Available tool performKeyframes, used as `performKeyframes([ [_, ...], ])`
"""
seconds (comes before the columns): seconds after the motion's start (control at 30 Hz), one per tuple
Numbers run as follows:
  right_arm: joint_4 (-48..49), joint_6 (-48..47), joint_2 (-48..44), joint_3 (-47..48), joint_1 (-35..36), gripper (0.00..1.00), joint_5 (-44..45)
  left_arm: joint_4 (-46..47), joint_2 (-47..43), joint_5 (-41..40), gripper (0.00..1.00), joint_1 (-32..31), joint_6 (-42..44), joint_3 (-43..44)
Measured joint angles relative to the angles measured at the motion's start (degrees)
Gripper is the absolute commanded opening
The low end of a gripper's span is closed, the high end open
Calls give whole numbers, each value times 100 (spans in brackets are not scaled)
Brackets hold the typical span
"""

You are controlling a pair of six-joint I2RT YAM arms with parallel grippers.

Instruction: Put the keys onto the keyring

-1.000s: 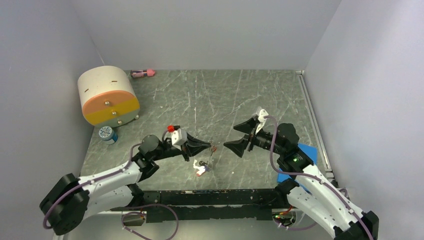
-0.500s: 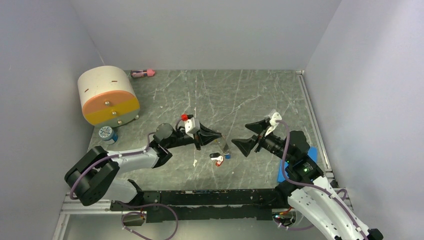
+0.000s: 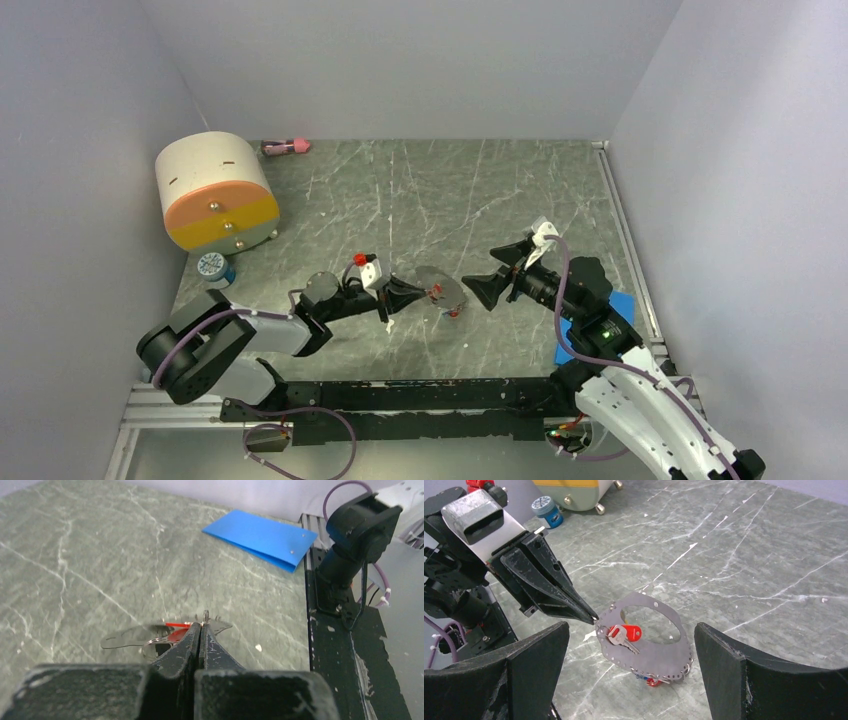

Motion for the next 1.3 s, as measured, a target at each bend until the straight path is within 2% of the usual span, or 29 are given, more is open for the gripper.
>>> performKeyframes([
  [0.17,4,2,101,0,0,99,-13,-304,-190,-111,2,2,87,-243],
  [0.33,37,4,203,0,0,99,-66,-1029,-824,-138,2,2,323,-249],
  [0.63,120,66,321,0,-2,99,-133,-2205,-1641,-289,19,2,529,-341],
  [0.83,186,68,367,0,-4,99,-149,-2837,-2081,-358,36,2,619,-341],
  [1.1,341,90,391,0,-7,99,-153,-3484,-2824,-605,73,2,586,-343],
  [1.3,505,111,562,-4,-13,99,-243,-3823,-3042,-918,91,2,463,-321],
])
